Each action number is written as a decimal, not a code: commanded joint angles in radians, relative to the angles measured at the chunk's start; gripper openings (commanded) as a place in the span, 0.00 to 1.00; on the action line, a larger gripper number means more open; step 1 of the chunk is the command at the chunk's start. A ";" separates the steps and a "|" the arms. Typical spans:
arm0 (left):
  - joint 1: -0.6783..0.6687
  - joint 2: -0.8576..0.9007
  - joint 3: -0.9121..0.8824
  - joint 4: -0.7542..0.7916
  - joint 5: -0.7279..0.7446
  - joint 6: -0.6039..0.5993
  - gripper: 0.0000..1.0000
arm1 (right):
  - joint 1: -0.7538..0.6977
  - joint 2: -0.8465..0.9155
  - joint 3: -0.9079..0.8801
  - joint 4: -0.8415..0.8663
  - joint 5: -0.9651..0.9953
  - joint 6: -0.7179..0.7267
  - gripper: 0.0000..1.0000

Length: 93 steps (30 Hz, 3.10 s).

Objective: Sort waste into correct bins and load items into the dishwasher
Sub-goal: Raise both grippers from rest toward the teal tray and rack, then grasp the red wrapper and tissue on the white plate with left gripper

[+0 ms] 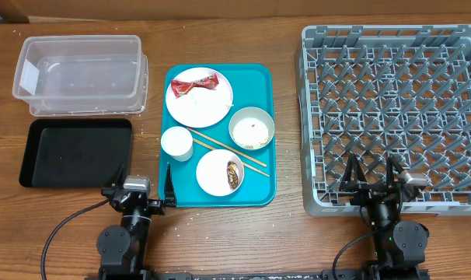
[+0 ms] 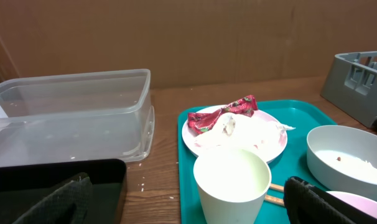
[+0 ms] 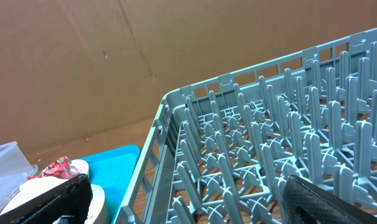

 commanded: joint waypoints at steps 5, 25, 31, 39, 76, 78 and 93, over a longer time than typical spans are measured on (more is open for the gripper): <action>0.006 -0.011 -0.005 0.002 0.010 0.013 1.00 | 0.003 -0.011 -0.011 0.009 -0.002 -0.003 1.00; 0.006 -0.011 -0.005 0.037 0.011 0.012 1.00 | 0.004 -0.011 -0.011 0.009 -0.026 0.001 1.00; 0.005 -0.011 -0.005 0.087 0.164 -0.002 1.00 | 0.004 -0.011 -0.010 0.014 -0.113 0.000 1.00; 0.005 -0.007 0.074 0.077 0.169 0.002 1.00 | 0.004 -0.011 0.117 -0.063 -0.157 -0.041 1.00; -0.087 2.045 1.990 -0.911 0.289 0.643 0.94 | 0.004 0.959 1.135 -0.938 -0.209 -0.180 1.00; -0.097 2.092 1.990 -0.898 0.214 0.664 0.95 | 0.004 0.975 1.135 -0.940 -0.209 -0.180 1.00; -0.154 2.371 1.989 -0.869 0.050 0.776 0.91 | 0.004 1.043 1.134 -0.942 -0.208 -0.180 1.00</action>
